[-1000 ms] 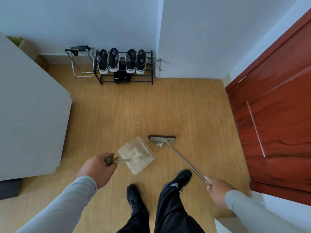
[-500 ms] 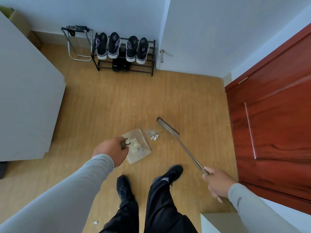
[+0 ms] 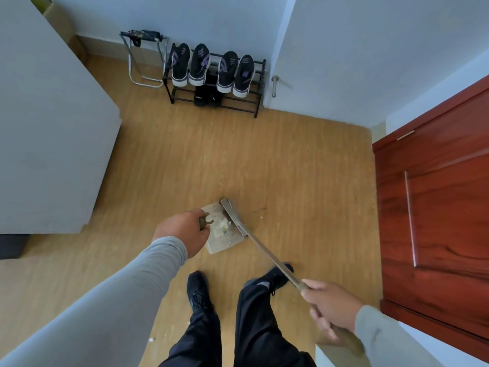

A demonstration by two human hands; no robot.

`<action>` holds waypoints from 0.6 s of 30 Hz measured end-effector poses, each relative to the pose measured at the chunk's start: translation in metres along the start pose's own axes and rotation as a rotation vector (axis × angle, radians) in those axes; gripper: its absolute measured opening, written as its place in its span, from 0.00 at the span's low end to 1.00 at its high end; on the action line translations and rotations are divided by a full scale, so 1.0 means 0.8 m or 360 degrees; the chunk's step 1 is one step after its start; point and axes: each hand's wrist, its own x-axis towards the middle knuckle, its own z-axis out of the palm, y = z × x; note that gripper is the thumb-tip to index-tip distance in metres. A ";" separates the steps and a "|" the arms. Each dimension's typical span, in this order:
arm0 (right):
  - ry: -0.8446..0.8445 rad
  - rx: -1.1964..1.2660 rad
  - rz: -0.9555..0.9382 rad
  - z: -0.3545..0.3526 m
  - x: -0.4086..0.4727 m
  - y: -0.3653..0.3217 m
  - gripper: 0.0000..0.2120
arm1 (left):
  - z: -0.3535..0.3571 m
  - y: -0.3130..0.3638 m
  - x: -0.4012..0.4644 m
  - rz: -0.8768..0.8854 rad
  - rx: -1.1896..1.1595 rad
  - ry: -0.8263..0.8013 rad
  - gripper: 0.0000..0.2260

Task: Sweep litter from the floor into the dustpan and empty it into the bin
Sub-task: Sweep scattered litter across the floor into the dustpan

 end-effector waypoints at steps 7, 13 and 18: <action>0.0345 -0.0176 -0.0051 -0.013 0.002 0.003 0.26 | 0.003 0.000 -0.002 0.0005 -0.0018 -0.0001 0.14; 0.0355 -0.0362 -0.0073 0.043 0.063 -0.033 0.24 | 0.008 -0.004 -0.002 -0.0002 -0.0022 0.0023 0.16; -0.0090 0.0071 -0.0048 0.035 0.026 -0.023 0.14 | 0.008 -0.002 0.001 0.0005 -0.0029 0.0036 0.15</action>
